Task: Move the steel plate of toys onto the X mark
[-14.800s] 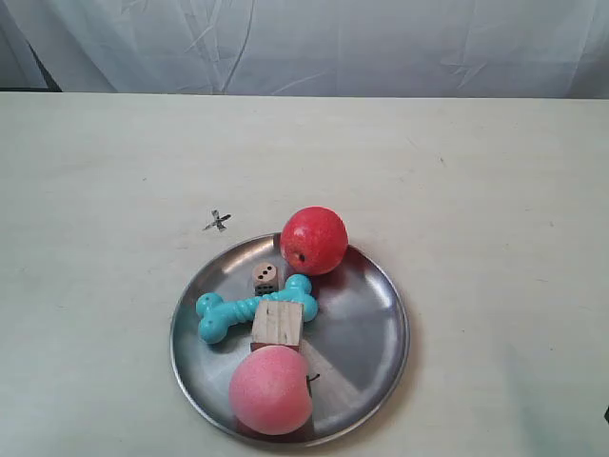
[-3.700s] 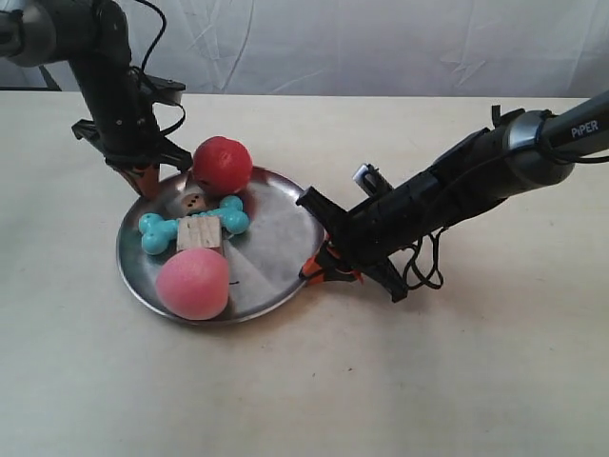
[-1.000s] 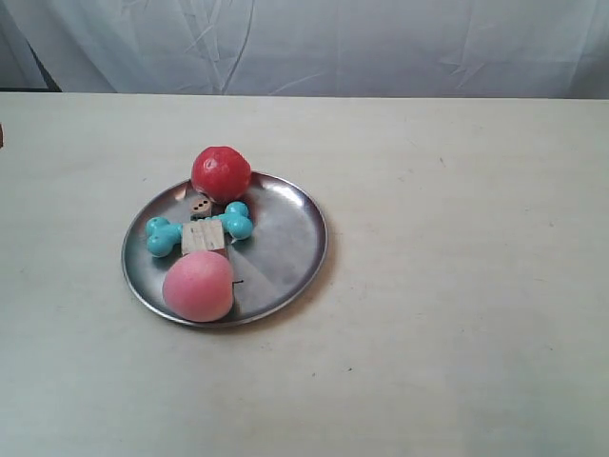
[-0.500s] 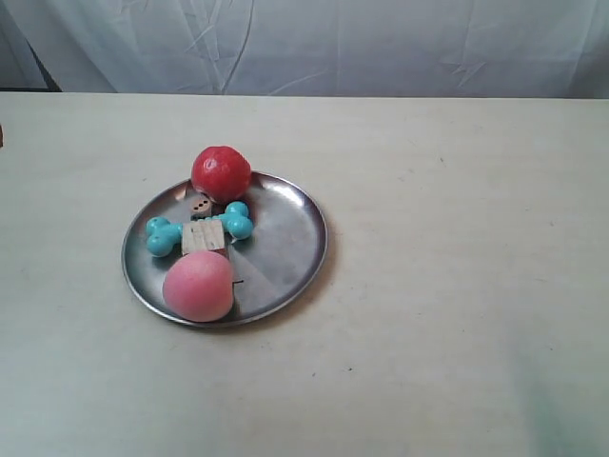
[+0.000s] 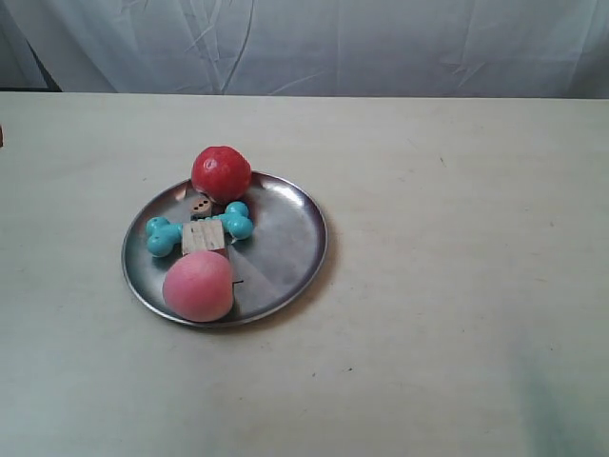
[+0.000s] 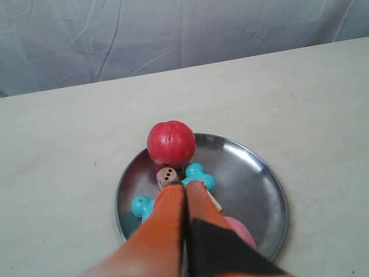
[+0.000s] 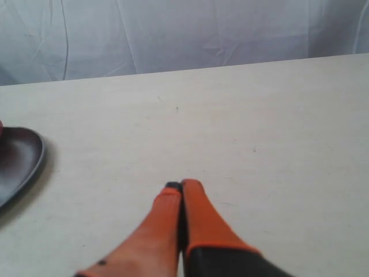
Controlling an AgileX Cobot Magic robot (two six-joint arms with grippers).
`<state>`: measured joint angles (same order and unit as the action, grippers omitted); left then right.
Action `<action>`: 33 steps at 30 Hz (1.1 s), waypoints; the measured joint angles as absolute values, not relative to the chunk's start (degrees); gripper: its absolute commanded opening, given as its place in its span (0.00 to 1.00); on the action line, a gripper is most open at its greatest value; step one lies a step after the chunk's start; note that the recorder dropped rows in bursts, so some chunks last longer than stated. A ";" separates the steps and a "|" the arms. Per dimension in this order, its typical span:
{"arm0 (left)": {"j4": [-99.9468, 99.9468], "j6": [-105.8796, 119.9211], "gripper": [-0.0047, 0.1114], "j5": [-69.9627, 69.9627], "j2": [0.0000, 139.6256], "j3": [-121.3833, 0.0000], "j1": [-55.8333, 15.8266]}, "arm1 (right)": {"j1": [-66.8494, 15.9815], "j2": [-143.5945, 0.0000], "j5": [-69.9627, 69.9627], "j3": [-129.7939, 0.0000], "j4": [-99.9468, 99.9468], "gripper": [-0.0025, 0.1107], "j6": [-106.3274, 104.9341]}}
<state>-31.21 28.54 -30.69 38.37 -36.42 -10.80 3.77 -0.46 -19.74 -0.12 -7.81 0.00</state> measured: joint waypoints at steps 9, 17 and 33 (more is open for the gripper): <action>-31.21 28.54 0.04 -30.69 38.37 -36.42 -10.80 | 3.77 -0.46 -19.43 -0.12 -7.81 0.02 0.00; -30.26 28.68 0.04 -27.26 35.57 -32.58 -10.80 | 3.77 -0.46 -19.30 -0.12 -7.81 0.02 0.00; -20.81 12.63 0.04 -4.88 9.15 -2.76 -10.80 | 3.77 -0.46 -19.30 -0.12 -8.15 0.02 0.00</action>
